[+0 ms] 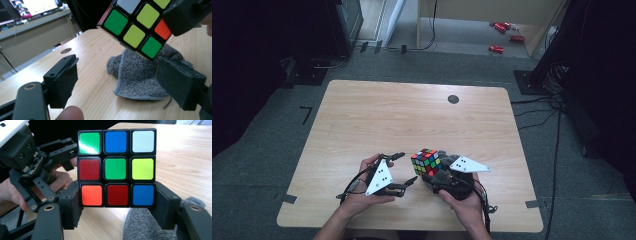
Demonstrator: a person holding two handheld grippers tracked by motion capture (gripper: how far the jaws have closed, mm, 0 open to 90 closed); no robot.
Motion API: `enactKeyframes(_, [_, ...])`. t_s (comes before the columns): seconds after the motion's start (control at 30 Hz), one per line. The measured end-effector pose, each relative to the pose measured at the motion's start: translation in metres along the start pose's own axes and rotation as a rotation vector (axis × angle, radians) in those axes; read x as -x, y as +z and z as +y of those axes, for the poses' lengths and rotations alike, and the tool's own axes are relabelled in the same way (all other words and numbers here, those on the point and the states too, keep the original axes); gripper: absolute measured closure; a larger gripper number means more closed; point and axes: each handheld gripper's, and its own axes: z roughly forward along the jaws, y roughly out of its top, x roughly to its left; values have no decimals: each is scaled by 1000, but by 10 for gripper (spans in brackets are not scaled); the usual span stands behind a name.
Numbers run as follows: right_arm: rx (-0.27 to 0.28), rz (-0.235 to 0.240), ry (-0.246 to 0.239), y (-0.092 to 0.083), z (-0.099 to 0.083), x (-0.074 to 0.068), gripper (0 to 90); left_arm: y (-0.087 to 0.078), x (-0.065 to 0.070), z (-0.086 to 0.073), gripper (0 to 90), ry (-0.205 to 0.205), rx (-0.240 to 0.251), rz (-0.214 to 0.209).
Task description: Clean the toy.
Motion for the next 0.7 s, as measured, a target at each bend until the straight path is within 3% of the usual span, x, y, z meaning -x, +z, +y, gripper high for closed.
enactKeyframes(0.27, [-41, 23, 2, 7, -2, -5, 347, 3, 10, -1, 172, 119, 40, -4])
enactKeyframes(0.5, [-63, 48, 8, 10, -3, -8, 347, 3, 12, -2, 178, 146, 43, -15])
enactKeyframes(0.7, [-94, 81, 43, 14, -4, -7, 347, 2, 13, -2, 264, 169, 57, -30])
